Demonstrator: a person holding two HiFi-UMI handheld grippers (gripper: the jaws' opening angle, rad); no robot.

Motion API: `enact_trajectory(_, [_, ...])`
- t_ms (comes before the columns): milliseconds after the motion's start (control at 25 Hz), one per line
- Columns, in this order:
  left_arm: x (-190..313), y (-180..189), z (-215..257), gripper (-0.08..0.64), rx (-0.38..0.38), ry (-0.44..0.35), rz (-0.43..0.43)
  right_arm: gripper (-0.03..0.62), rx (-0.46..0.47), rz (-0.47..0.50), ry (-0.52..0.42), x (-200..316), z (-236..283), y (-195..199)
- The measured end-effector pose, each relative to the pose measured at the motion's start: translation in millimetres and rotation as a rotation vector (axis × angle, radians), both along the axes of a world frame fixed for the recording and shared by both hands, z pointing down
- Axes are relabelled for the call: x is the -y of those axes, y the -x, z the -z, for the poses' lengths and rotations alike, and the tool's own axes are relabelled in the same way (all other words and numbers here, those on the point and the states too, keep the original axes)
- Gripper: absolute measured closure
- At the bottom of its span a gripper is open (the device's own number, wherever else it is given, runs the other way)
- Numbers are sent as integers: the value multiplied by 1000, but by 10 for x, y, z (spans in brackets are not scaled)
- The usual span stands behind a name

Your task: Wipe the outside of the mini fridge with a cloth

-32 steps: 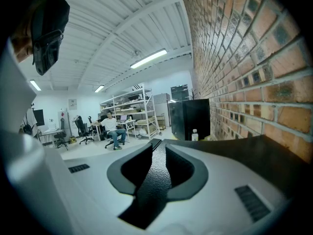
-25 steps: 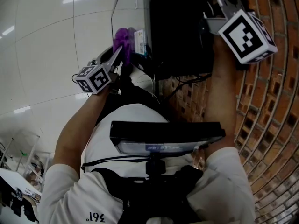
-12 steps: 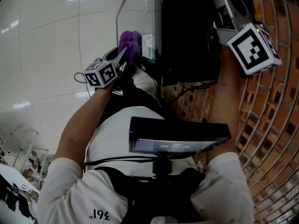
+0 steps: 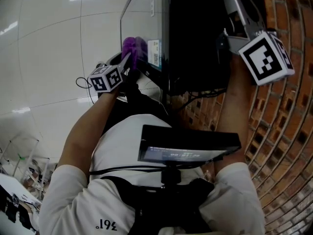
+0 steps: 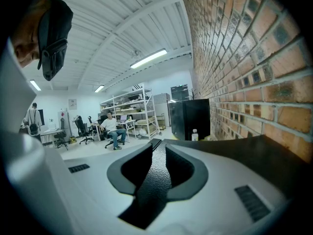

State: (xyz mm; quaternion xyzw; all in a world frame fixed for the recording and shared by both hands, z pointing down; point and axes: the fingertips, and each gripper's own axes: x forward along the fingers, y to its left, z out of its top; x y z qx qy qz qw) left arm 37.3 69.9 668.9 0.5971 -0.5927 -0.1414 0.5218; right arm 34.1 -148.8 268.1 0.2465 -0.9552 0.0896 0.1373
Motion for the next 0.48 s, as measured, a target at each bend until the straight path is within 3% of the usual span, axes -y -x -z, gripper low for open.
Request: enact_trajectory(480, [14, 15, -235, 453, 8, 33, -13, 514, 1, 5, 0, -14, 7, 14])
